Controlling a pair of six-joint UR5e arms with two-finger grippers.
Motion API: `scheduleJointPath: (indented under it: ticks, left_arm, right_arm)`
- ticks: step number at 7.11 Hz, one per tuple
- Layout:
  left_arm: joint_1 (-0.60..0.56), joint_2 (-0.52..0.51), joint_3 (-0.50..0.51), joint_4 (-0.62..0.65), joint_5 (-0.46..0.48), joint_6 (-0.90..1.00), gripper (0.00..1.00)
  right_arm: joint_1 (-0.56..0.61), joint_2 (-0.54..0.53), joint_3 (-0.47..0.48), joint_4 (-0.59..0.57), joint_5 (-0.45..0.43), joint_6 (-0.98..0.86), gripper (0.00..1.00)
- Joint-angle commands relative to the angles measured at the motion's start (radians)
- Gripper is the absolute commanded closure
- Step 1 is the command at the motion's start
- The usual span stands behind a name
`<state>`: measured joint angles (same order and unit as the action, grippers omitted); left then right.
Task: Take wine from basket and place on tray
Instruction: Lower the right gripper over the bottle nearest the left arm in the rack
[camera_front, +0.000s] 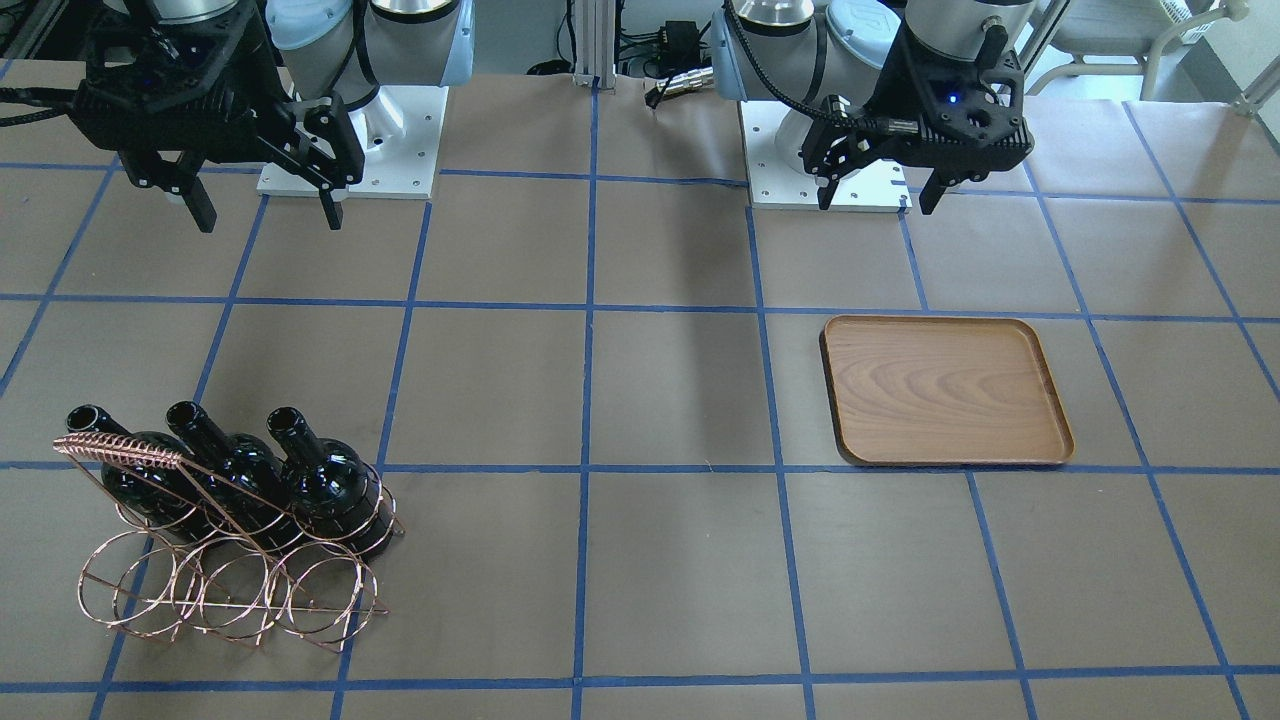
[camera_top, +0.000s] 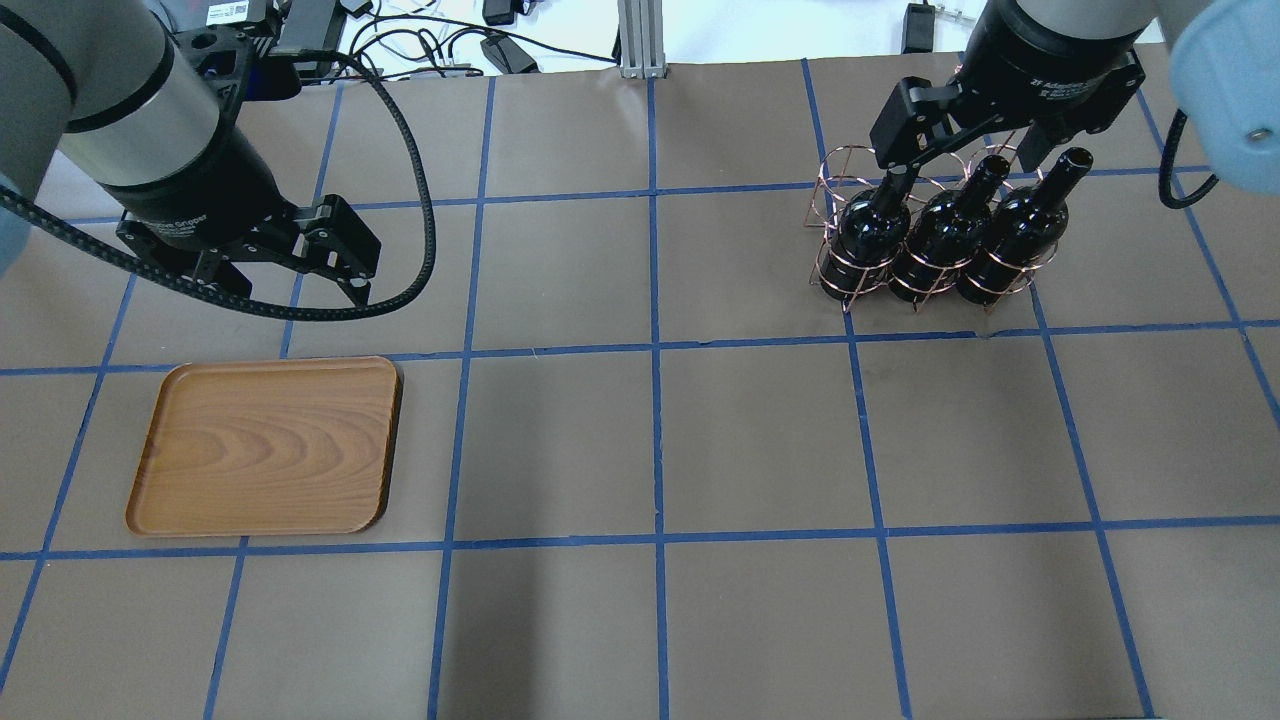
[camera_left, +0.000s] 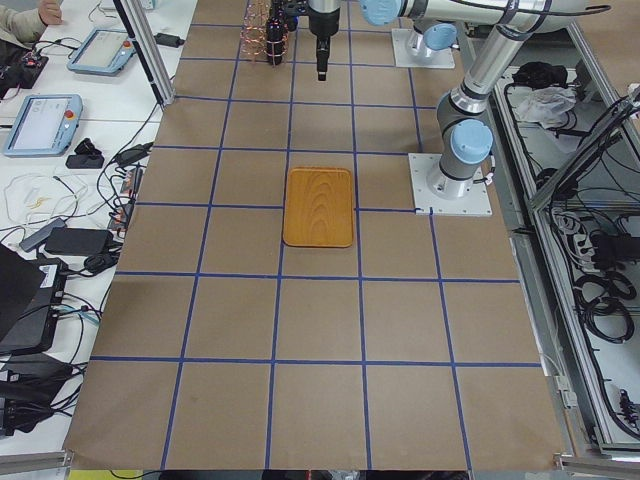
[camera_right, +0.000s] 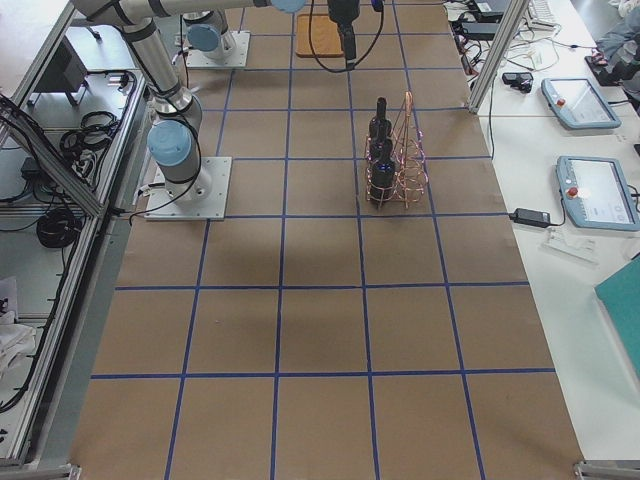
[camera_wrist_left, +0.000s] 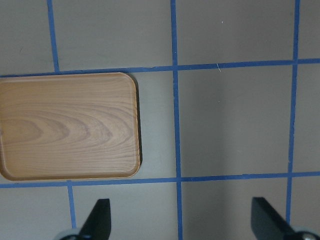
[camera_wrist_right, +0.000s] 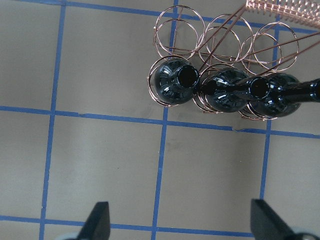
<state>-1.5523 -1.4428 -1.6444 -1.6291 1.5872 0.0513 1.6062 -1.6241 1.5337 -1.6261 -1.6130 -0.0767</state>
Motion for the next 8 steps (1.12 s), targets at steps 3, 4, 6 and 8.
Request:
scheduleJointPath:
  ticks: [3,4,6,8]
  left_arm:
    - [-0.002,0.004,-0.006,-0.017,0.001,-0.001,0.00]
    - [-0.002,0.004,-0.006,-0.018,0.004,0.001,0.00]
    - [-0.002,0.004,-0.006,-0.021,0.004,0.001,0.00]
    - [0.000,0.004,-0.008,-0.023,0.013,0.005,0.00]
  right_arm:
    - [0.003,0.003,0.008,0.002,0.007,-0.003,0.00]
    - [-0.015,0.006,-0.001,-0.003,0.005,-0.012,0.00]
    - [-0.087,0.050,-0.010,0.026,0.030,-0.011,0.00]
    - [-0.147,0.174,-0.119,0.028,0.021,-0.037,0.00]
